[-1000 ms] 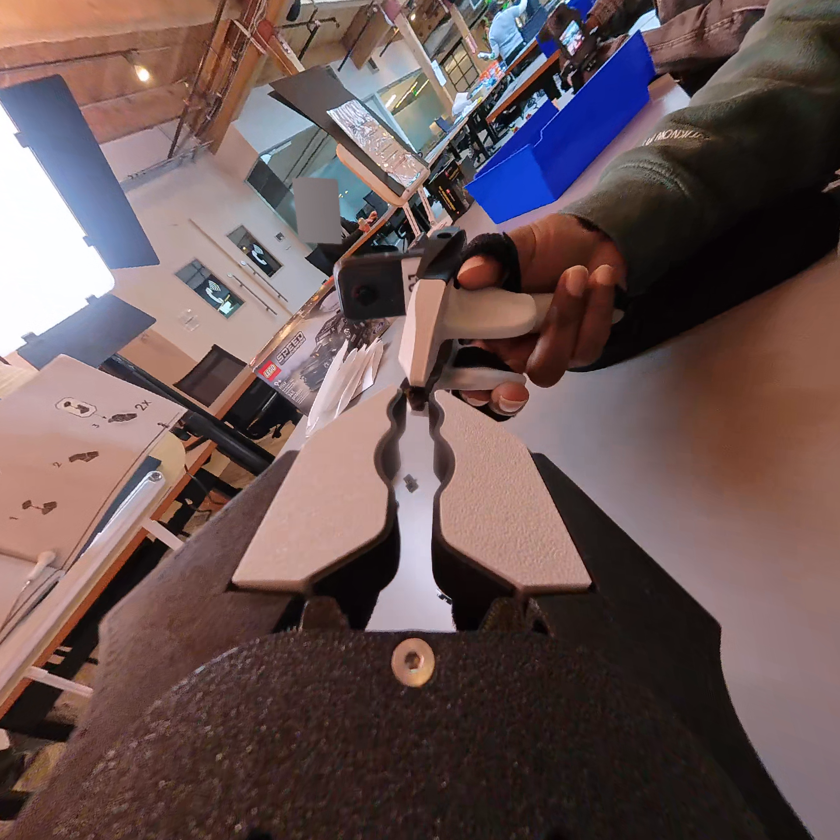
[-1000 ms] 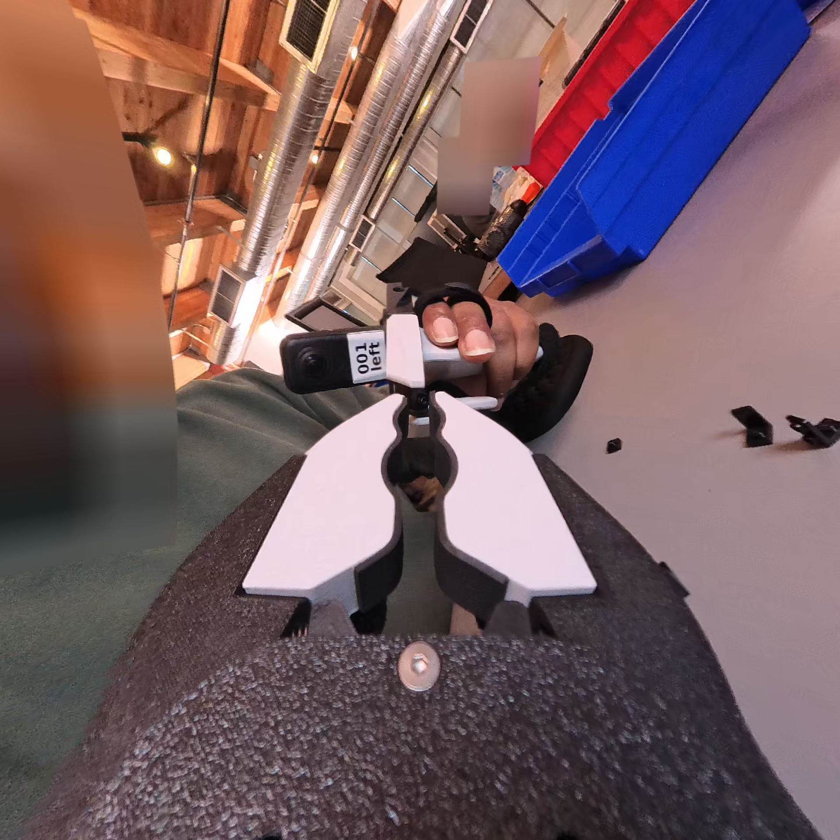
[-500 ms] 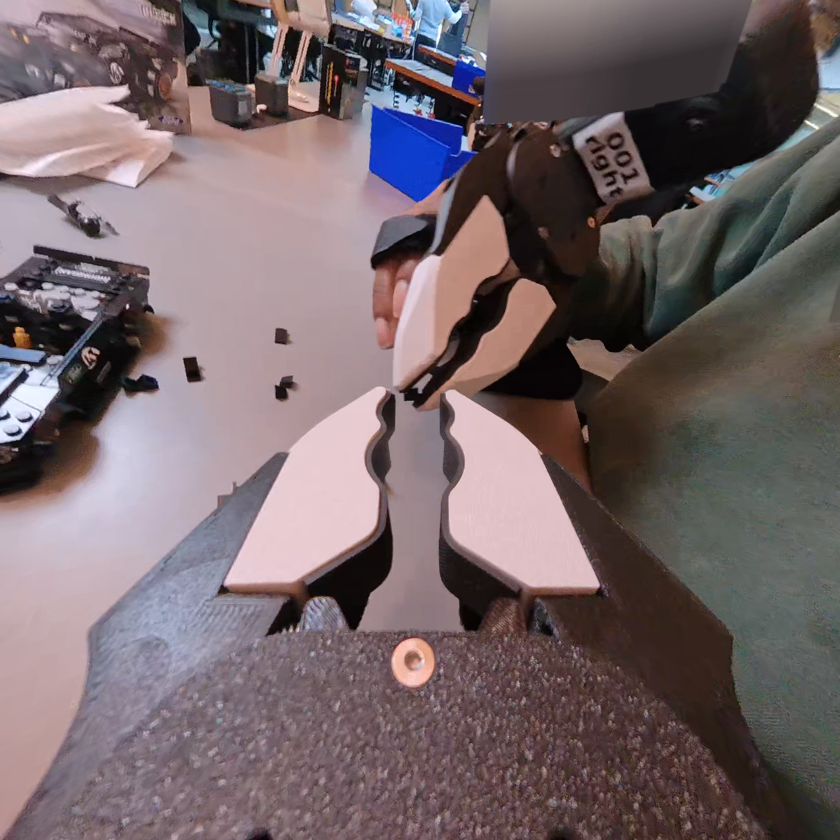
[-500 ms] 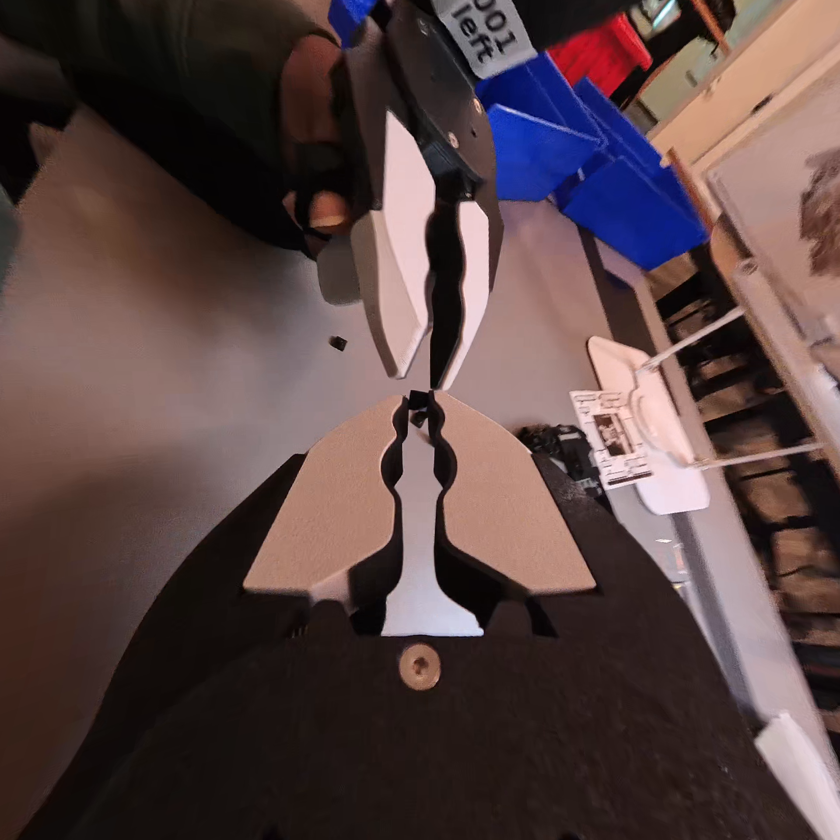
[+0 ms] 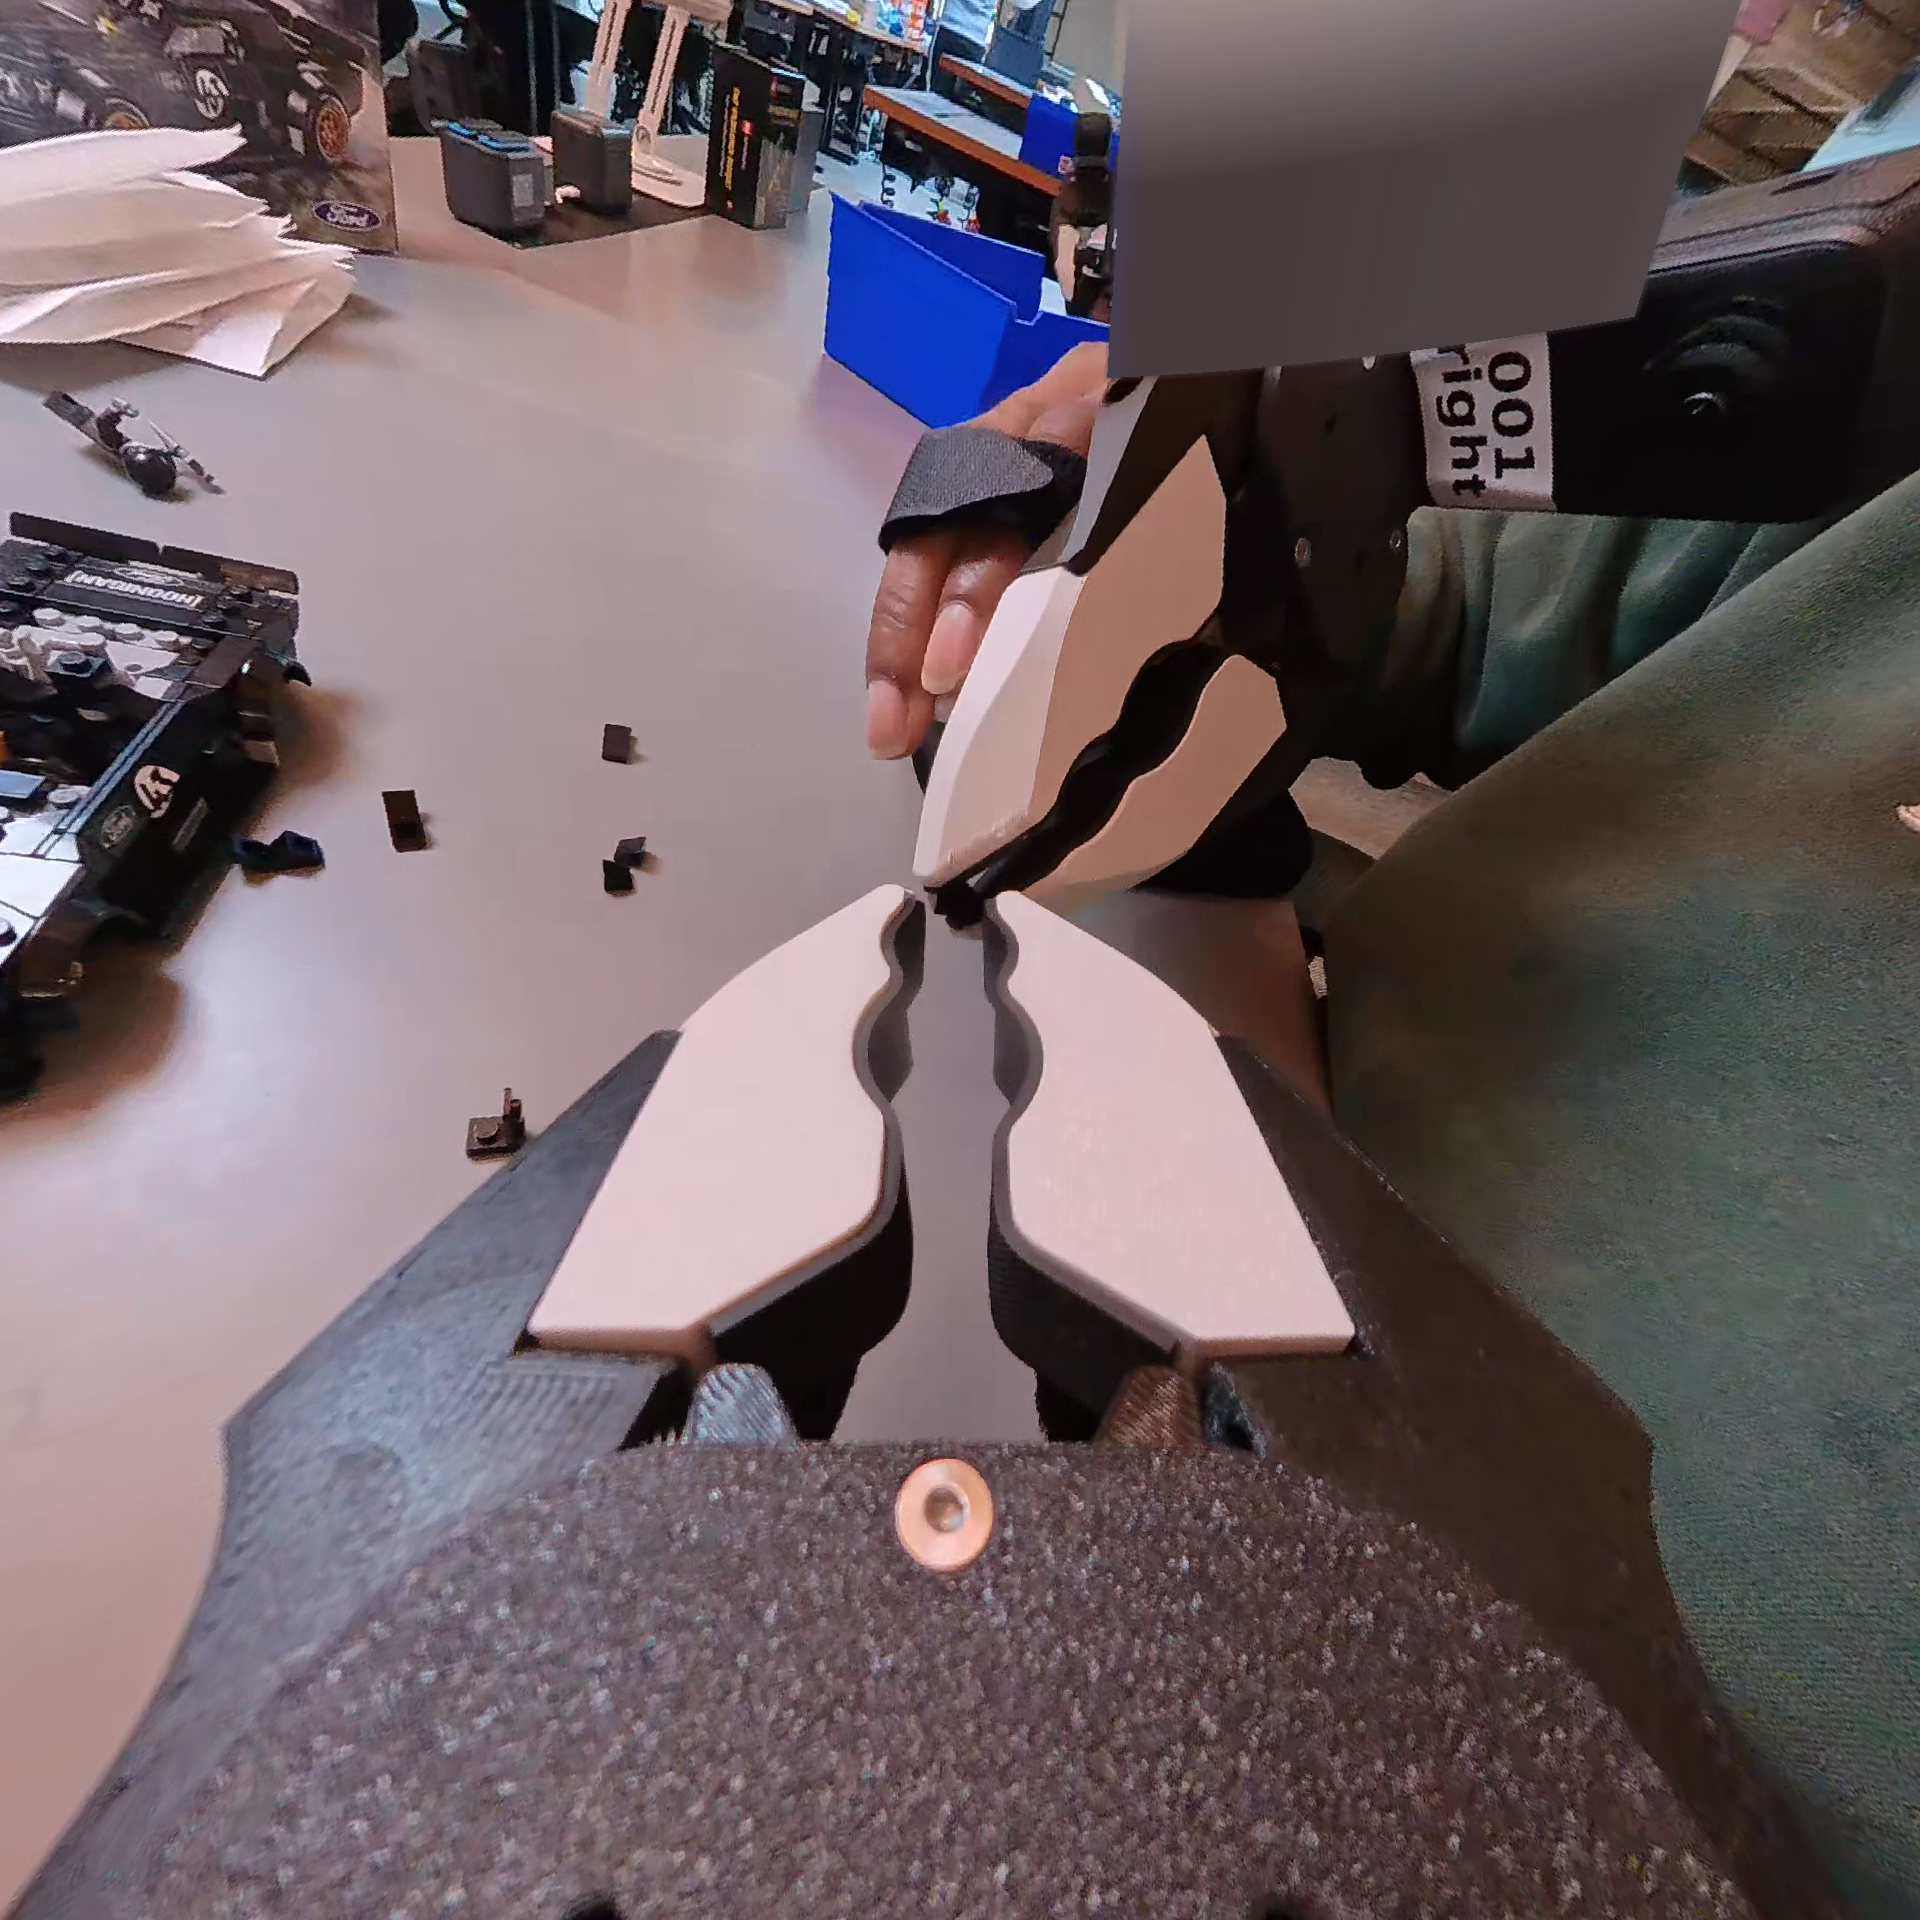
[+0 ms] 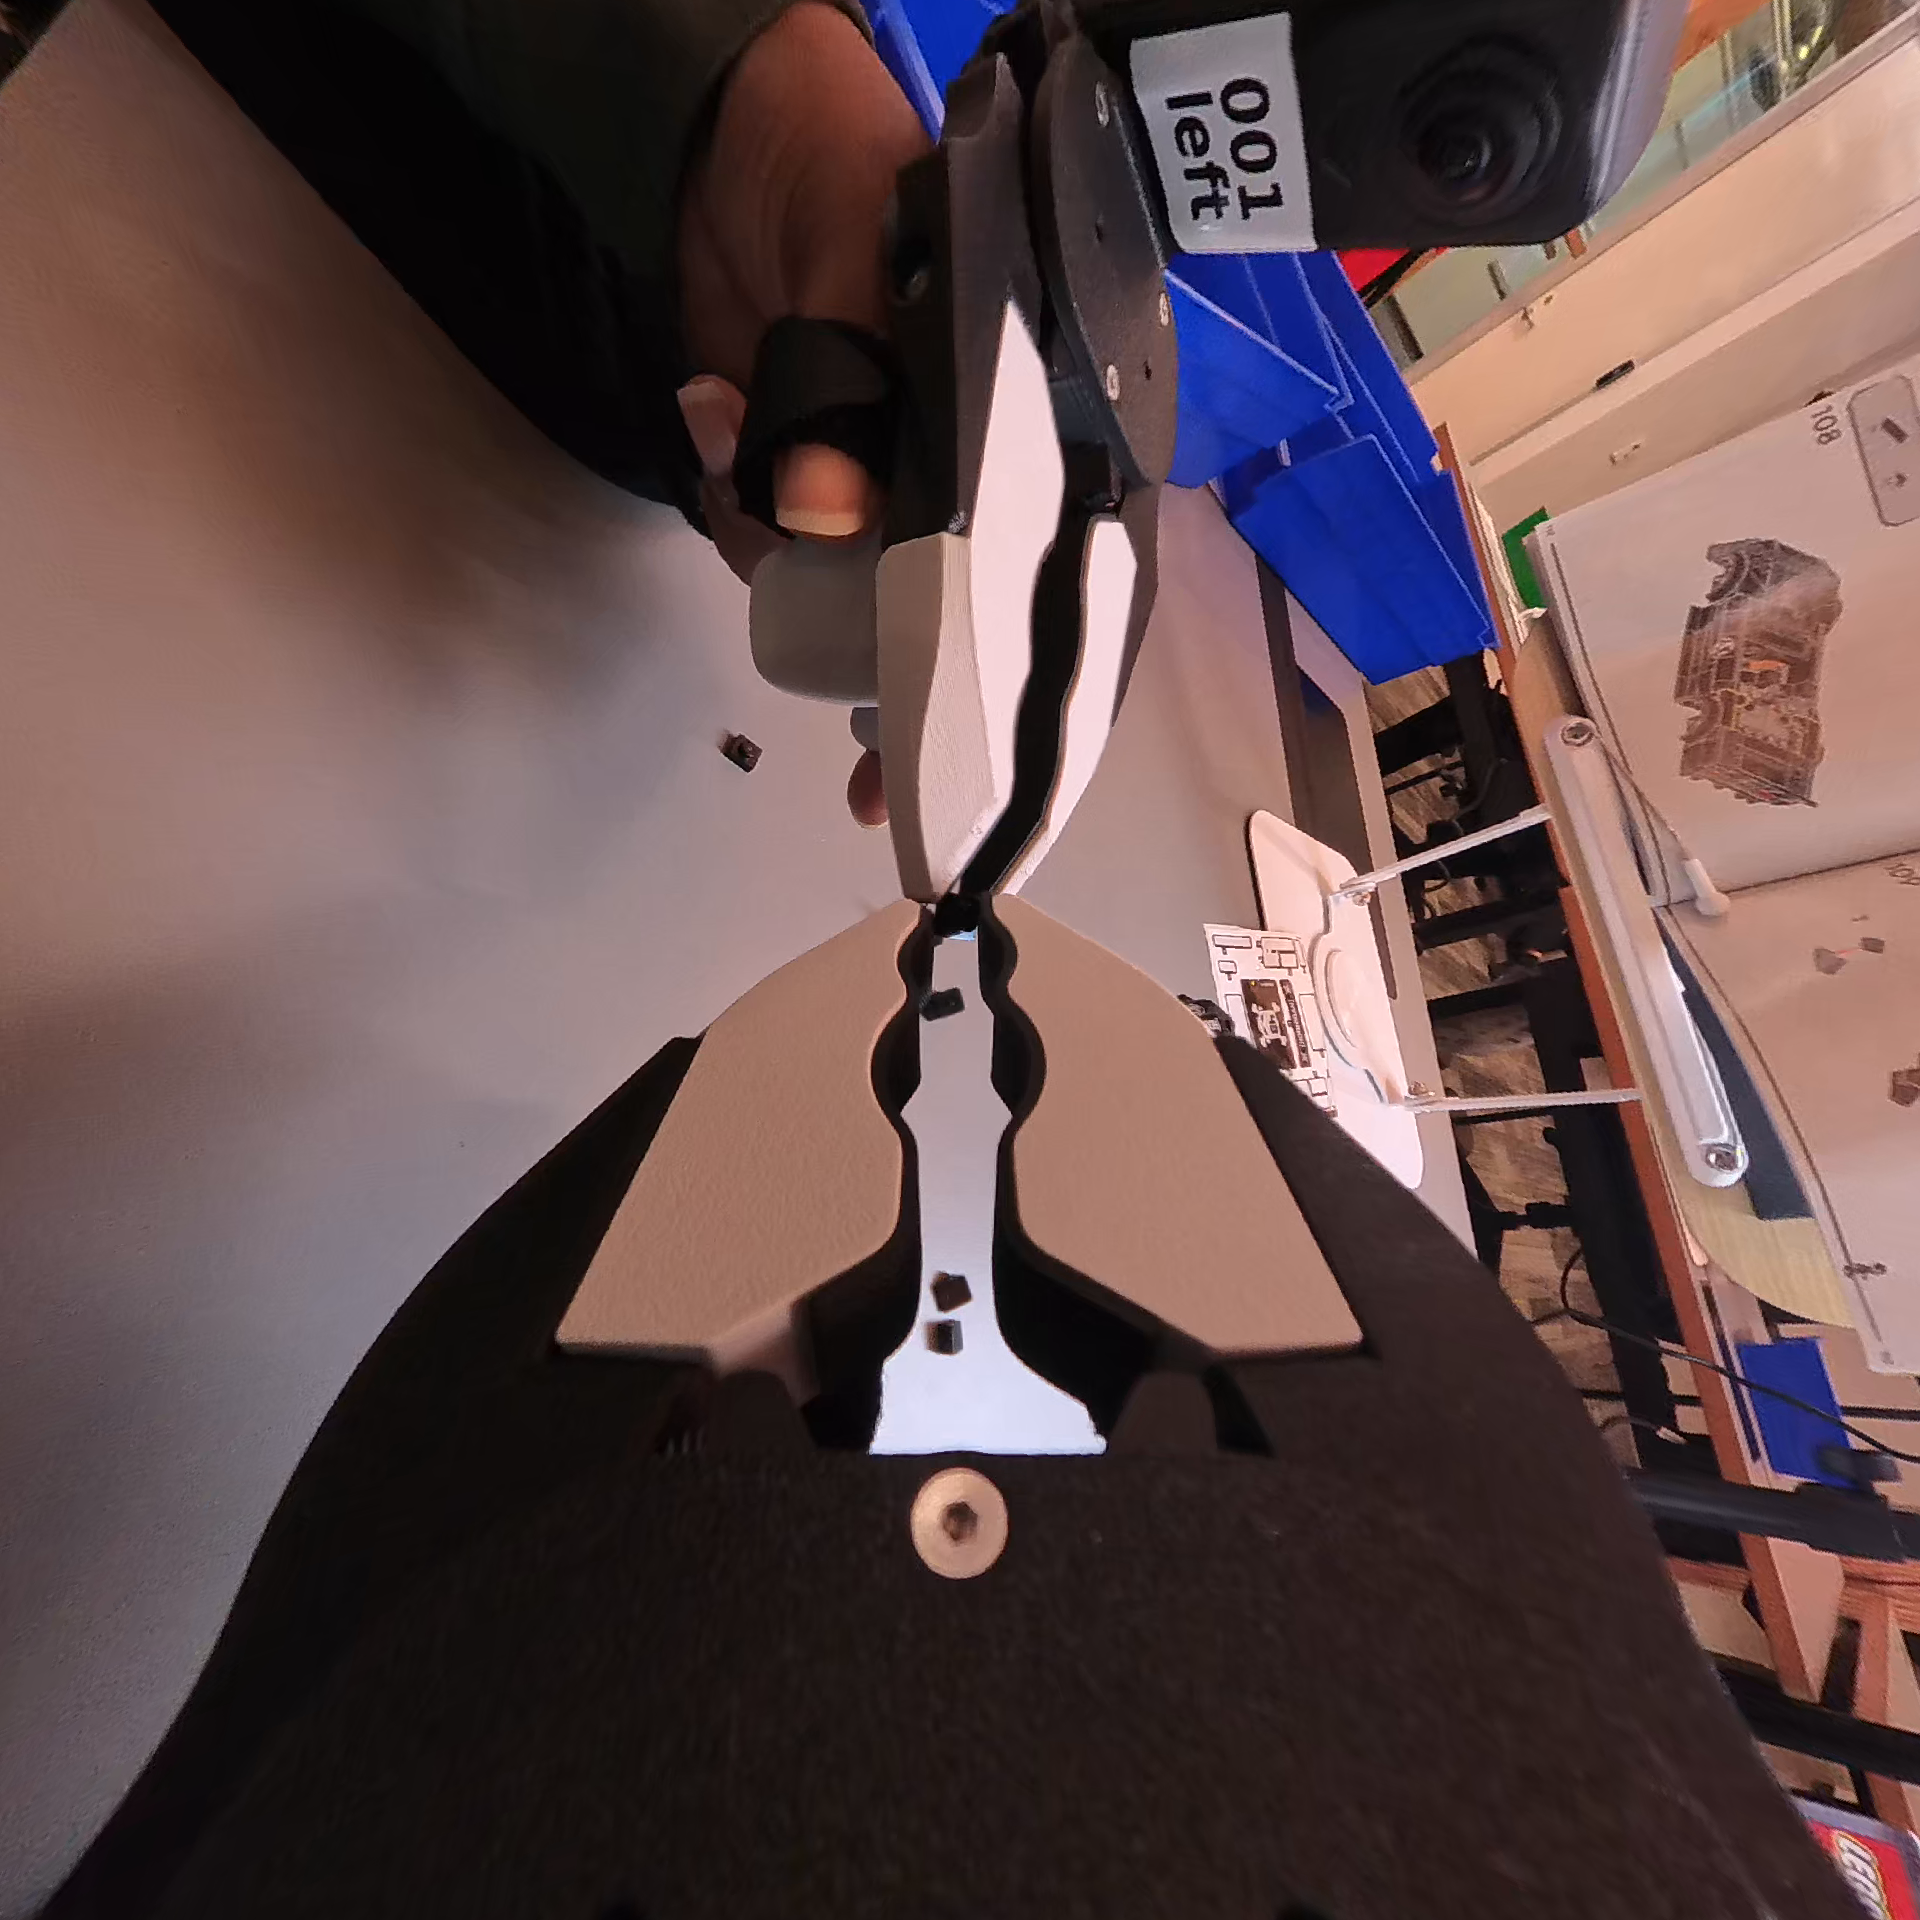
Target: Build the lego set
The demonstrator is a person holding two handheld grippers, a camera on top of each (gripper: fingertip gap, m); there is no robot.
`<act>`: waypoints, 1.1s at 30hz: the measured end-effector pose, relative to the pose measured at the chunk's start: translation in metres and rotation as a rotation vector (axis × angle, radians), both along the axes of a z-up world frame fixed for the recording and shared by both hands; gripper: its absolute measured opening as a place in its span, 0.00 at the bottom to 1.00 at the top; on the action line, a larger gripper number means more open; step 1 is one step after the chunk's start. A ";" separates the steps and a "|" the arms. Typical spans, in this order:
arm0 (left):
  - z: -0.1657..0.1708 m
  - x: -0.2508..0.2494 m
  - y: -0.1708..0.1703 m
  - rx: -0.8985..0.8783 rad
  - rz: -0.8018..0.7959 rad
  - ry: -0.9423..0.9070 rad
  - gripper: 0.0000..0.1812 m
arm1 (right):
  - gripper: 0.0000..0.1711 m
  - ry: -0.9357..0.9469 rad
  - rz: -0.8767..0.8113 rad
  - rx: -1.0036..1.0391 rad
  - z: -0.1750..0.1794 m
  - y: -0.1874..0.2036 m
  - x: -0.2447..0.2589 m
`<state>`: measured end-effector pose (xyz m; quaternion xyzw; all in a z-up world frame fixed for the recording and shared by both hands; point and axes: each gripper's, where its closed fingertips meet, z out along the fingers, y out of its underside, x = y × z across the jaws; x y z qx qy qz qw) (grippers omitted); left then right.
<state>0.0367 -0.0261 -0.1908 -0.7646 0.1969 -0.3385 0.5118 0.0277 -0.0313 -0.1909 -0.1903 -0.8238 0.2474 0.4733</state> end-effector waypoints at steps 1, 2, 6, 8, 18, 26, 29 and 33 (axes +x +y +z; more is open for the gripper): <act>0.000 0.000 0.000 -0.001 0.001 -0.001 0.06 | 0.05 0.000 0.000 0.006 -0.001 0.000 0.000; 0.000 0.000 0.000 0.000 0.003 0.002 0.06 | 0.05 0.001 -0.001 0.011 -0.001 0.000 0.000; -0.002 0.000 0.000 0.000 0.003 0.013 0.05 | 0.05 0.000 -0.005 0.012 -0.002 -0.001 -0.001; -0.001 -0.001 0.000 0.015 0.003 0.027 0.05 | 0.05 0.001 -0.011 -0.013 -0.001 -0.001 -0.001; -0.004 -0.017 0.001 0.071 0.035 0.072 0.05 | 0.13 -0.591 -0.076 -0.407 -0.081 0.017 0.023; -0.012 -0.018 -0.002 0.061 0.032 0.118 0.05 | 0.07 -0.709 -0.036 -0.310 -0.093 0.009 0.013; -0.015 -0.018 -0.003 0.053 0.027 0.125 0.05 | 0.05 -0.708 -0.045 -0.341 -0.093 0.009 0.012; -0.015 -0.016 -0.004 0.063 0.016 0.139 0.05 | 0.05 -0.612 -0.069 -0.540 -0.070 0.007 0.004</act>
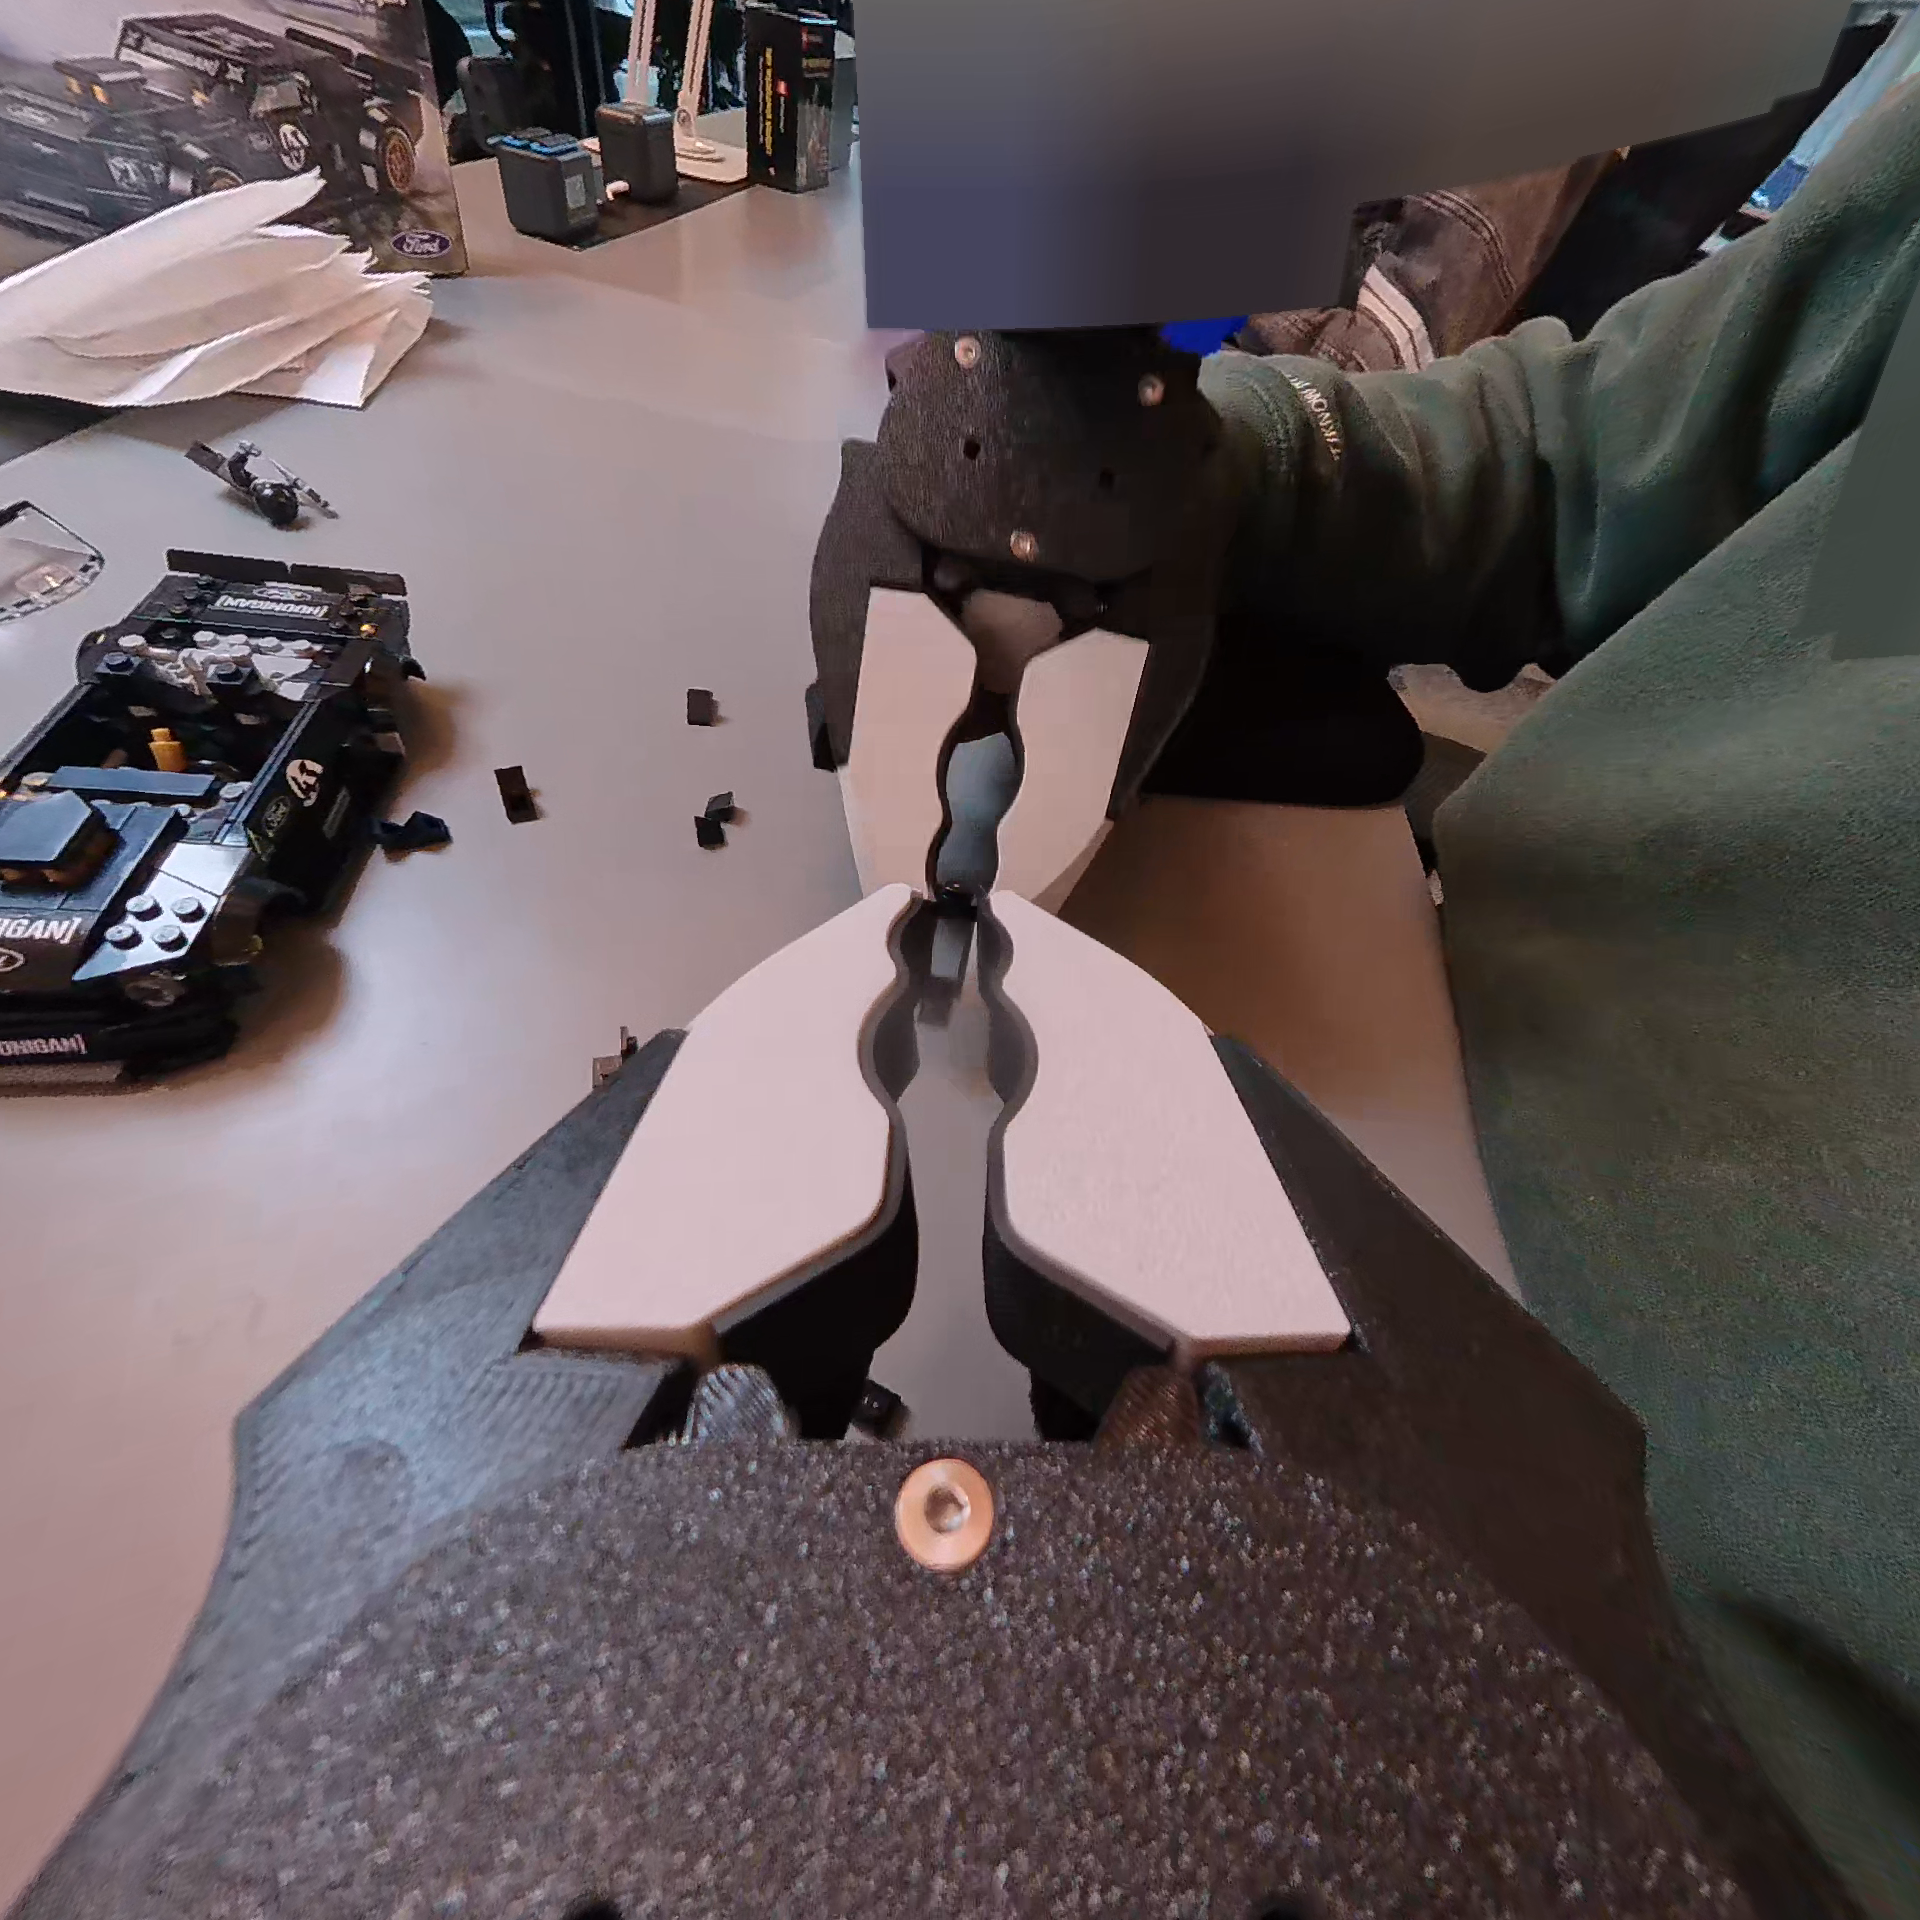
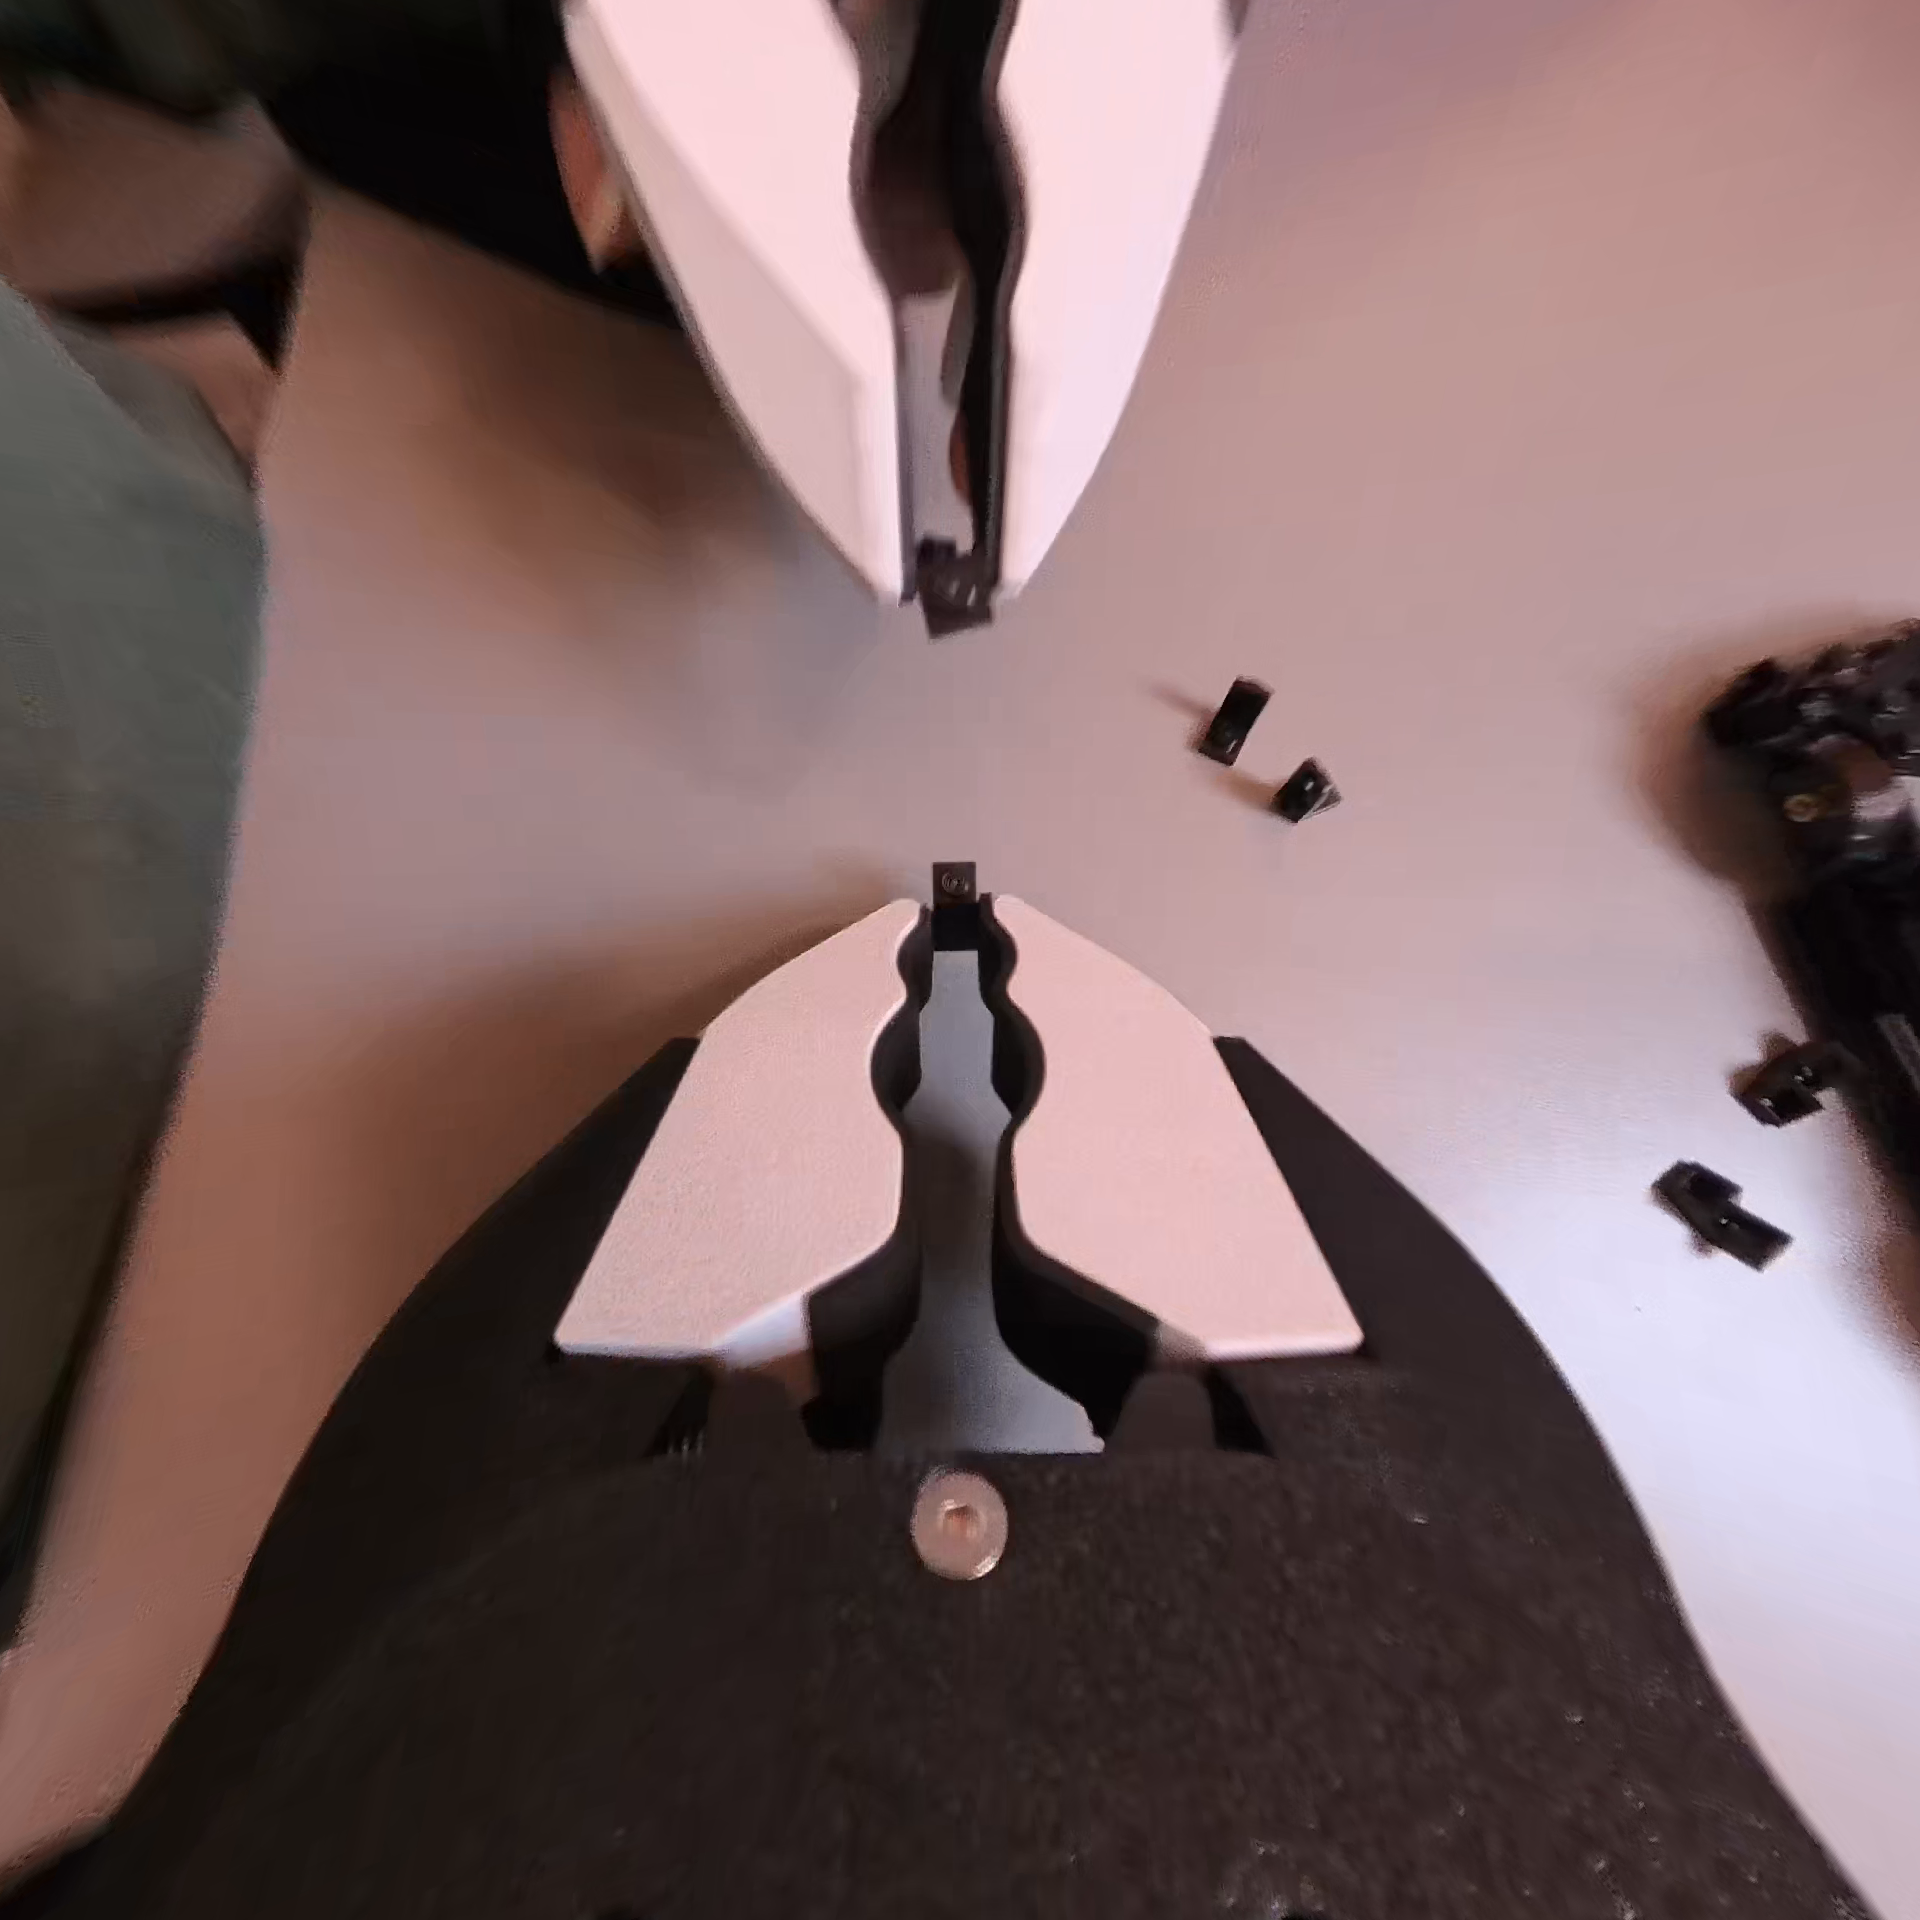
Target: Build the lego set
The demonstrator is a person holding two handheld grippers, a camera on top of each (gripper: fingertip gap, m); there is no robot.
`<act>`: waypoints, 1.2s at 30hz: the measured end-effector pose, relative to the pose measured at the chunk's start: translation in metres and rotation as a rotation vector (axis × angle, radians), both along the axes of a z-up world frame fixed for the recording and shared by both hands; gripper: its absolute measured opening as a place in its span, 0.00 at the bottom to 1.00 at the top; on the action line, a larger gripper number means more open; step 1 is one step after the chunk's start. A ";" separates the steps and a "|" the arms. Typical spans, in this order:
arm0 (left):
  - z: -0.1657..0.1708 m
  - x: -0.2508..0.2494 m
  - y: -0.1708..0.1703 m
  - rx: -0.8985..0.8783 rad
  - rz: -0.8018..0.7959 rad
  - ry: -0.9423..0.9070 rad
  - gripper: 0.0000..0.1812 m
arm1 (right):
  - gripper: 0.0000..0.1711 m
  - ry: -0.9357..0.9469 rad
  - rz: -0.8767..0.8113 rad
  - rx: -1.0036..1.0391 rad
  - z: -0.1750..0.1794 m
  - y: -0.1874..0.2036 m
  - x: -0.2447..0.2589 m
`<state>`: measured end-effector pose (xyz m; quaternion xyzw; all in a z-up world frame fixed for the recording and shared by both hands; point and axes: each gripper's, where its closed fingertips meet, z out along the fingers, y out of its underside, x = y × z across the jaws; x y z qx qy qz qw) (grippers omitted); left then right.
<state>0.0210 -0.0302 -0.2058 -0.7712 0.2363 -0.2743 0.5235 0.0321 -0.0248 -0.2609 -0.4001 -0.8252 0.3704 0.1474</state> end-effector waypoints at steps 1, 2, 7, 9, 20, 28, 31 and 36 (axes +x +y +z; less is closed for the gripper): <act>0.000 0.001 0.000 0.003 -0.006 0.001 0.05 | 0.05 0.023 -0.014 -0.035 0.008 -0.001 -0.001; 0.000 0.003 -0.001 0.003 -0.014 0.005 0.05 | 0.05 0.040 -0.019 -0.057 0.015 -0.003 -0.001; -0.006 0.008 -0.001 -0.007 -0.037 0.038 0.05 | 0.05 0.085 -0.004 -0.094 0.034 -0.011 0.000; -0.007 0.010 -0.002 -0.010 -0.044 0.047 0.05 | 0.05 0.090 -0.005 -0.092 0.035 -0.010 -0.001; -0.012 0.014 -0.004 -0.046 -0.076 0.046 0.05 | 0.05 0.113 0.013 -0.104 0.037 -0.009 -0.001; -0.014 0.016 -0.005 -0.059 -0.097 0.053 0.05 | 0.05 0.106 0.028 -0.109 0.034 -0.011 0.001; -0.014 0.017 -0.006 -0.059 -0.103 0.056 0.05 | 0.05 0.109 0.028 -0.114 0.035 -0.011 0.000; -0.013 0.017 -0.006 -0.055 -0.102 0.061 0.05 | 0.05 0.111 0.029 -0.129 0.036 -0.012 0.001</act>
